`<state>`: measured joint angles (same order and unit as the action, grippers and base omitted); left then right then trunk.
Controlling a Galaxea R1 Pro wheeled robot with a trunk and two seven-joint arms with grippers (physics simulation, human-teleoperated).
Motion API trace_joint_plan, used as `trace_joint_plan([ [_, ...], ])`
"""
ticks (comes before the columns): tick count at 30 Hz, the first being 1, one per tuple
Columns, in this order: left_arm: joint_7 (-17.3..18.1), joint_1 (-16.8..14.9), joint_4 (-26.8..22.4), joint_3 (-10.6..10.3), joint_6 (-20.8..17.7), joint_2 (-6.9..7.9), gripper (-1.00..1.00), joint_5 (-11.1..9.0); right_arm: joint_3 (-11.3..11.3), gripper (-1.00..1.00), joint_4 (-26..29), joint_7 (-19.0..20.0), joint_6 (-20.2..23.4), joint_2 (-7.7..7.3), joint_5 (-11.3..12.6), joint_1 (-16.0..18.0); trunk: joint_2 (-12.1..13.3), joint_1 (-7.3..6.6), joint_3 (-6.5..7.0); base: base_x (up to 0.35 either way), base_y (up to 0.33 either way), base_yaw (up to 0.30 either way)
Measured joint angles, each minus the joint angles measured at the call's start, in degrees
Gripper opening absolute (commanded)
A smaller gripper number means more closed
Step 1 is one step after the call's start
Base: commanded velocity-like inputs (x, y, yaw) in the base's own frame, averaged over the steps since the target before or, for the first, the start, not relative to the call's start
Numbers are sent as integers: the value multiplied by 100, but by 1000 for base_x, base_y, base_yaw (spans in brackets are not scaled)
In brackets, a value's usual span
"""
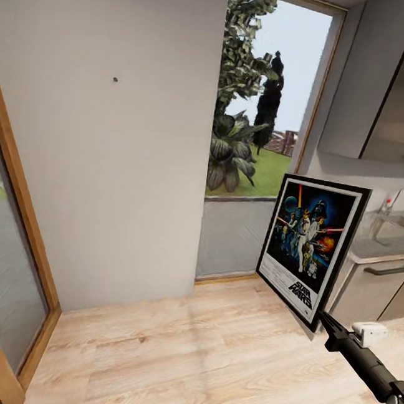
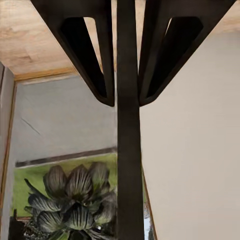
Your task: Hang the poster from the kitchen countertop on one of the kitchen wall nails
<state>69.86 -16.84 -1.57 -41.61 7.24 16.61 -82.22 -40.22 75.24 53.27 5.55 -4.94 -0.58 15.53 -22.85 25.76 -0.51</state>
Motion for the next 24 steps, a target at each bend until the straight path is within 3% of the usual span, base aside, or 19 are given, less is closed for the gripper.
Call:
trace_joint_plan([
  [24, 0, 0, -1, 0, -9, 0, 100, 0, 0, -100, 0, 0, 0, 0, 2, 0, 0, 0, 0, 0, 0, 290],
])
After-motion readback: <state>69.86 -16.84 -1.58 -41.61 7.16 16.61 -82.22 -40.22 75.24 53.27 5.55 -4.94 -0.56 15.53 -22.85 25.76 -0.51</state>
